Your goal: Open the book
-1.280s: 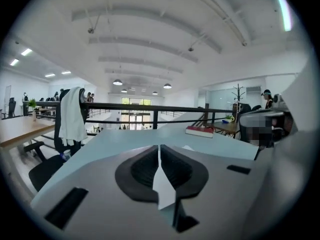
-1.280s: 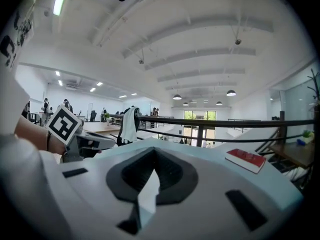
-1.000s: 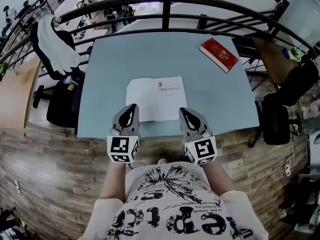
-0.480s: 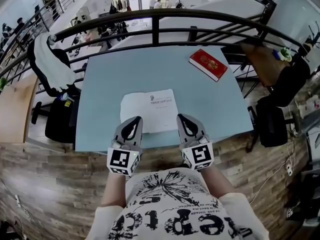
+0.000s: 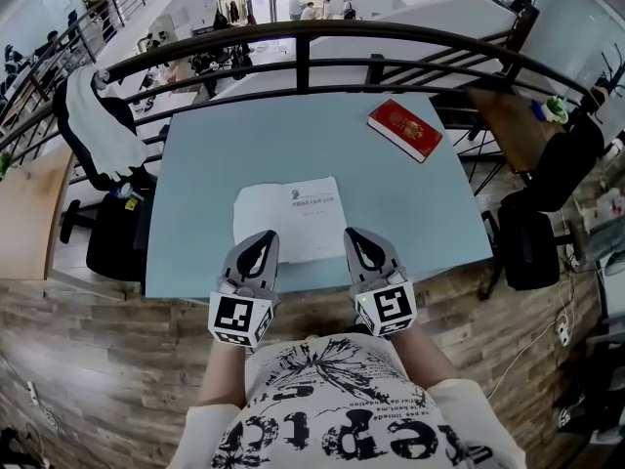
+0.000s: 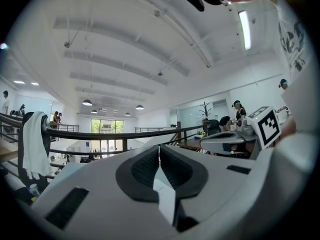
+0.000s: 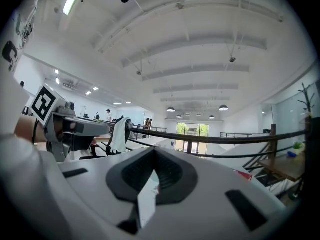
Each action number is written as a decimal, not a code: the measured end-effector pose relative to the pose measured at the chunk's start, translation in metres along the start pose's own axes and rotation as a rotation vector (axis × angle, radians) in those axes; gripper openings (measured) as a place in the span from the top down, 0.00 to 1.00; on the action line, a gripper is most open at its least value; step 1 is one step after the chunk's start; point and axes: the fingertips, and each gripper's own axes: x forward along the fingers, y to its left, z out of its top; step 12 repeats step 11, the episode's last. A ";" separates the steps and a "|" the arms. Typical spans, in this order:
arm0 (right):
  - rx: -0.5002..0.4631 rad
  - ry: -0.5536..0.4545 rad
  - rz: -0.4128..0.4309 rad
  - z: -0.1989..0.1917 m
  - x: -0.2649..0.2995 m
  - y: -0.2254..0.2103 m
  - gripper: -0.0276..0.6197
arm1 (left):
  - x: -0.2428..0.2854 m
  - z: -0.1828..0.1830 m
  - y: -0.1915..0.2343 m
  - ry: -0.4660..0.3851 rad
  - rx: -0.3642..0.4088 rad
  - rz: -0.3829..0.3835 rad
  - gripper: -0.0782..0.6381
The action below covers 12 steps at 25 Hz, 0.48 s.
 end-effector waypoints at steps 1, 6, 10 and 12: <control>-0.001 0.003 0.000 -0.001 0.001 0.000 0.94 | 0.000 0.000 0.001 -0.001 -0.003 0.001 0.86; -0.011 0.012 0.005 0.001 0.005 0.004 0.94 | -0.001 0.000 0.007 0.002 -0.012 0.005 0.86; -0.016 0.015 0.006 0.000 0.006 0.009 0.94 | -0.003 -0.004 0.010 0.009 -0.018 0.006 0.86; -0.018 0.014 0.007 0.000 0.006 0.010 0.94 | -0.003 -0.005 0.011 0.010 -0.019 0.007 0.86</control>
